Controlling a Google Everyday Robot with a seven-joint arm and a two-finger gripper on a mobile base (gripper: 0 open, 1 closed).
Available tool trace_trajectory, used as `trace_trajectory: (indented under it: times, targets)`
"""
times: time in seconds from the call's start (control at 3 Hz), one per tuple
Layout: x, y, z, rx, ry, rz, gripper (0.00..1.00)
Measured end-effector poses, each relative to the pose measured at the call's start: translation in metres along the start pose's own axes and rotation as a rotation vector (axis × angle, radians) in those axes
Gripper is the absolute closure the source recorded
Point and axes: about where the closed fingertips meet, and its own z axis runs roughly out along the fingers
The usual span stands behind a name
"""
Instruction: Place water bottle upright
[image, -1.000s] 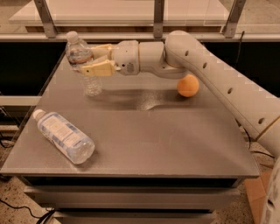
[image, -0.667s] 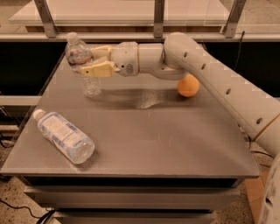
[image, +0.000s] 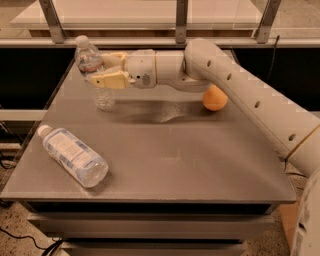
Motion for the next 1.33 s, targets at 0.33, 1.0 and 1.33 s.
trace_trajectory:
  times: [0.33, 1.0, 1.33]
  targets:
    - [0.0009, 0.0001, 0.0021, -0.004, -0.001, 0.003, 0.00]
    - [-0.0016, 0.0008, 0.0042, -0.024, 0.024, -0.014, 0.00]
    - [-0.0018, 0.0009, 0.0035, -0.023, 0.023, -0.015, 0.00]
